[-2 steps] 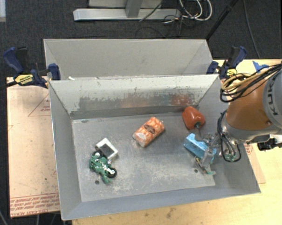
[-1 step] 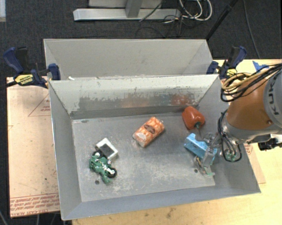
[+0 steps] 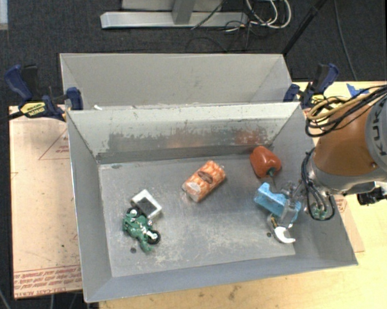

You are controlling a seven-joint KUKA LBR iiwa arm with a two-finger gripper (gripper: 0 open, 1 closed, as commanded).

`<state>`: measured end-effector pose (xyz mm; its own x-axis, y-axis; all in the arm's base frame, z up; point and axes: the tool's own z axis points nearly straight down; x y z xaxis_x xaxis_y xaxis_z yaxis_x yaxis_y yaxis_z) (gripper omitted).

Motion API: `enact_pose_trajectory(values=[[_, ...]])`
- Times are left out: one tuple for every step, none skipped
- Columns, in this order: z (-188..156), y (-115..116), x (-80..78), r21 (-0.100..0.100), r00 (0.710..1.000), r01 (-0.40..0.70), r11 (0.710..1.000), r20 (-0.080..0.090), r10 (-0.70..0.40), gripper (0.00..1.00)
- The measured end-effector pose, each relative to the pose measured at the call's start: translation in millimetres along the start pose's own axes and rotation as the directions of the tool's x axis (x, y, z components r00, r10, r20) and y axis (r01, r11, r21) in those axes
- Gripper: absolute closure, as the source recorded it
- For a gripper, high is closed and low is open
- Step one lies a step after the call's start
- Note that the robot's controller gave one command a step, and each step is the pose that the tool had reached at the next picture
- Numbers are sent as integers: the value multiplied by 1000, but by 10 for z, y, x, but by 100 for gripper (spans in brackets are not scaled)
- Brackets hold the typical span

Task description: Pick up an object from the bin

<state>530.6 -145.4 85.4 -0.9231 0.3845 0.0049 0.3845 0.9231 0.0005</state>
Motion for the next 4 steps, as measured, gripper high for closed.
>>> enact_pose_trajectory(values=[[-136,2,-11,-1,1000,0,1000,5,0,100],[-224,3,-16,-1,1000,0,1000,7,0,100],[-339,3,-3,0,1000,0,1000,2,0,100],[-493,5,-9,0,1000,1,1000,5,-1,100]])
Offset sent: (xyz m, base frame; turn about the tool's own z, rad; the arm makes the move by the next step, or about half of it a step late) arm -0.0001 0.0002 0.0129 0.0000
